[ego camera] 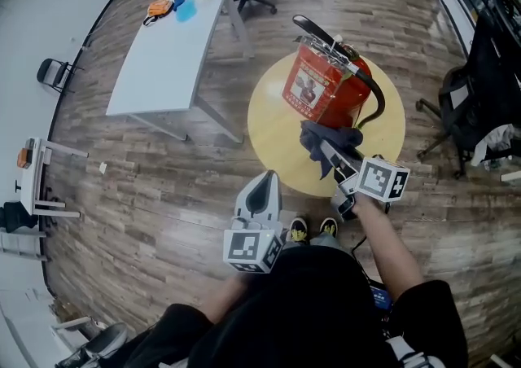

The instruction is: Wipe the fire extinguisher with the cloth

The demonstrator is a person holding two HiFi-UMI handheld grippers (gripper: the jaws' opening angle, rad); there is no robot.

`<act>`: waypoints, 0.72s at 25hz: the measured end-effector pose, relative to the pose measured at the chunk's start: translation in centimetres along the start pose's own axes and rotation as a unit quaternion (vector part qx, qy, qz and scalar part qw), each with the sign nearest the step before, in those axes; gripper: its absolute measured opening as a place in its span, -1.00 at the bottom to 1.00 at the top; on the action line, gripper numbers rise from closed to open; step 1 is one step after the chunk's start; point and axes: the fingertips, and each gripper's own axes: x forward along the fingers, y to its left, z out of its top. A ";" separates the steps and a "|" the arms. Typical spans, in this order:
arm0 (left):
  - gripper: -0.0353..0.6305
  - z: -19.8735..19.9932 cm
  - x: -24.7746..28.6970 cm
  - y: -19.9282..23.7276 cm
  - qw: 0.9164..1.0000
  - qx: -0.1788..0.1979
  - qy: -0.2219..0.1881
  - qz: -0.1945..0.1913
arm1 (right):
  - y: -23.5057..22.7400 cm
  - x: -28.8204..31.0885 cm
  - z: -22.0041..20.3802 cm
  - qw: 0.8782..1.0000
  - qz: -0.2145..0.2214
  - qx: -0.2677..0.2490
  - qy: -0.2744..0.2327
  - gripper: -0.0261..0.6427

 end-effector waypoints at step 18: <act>-0.82 0.0 -1.2 1.4 1.000 -0.021 0.001 0.021 | -8.1 5.9 -6.2 0.980 -0.038 0.194 -0.014 -0.60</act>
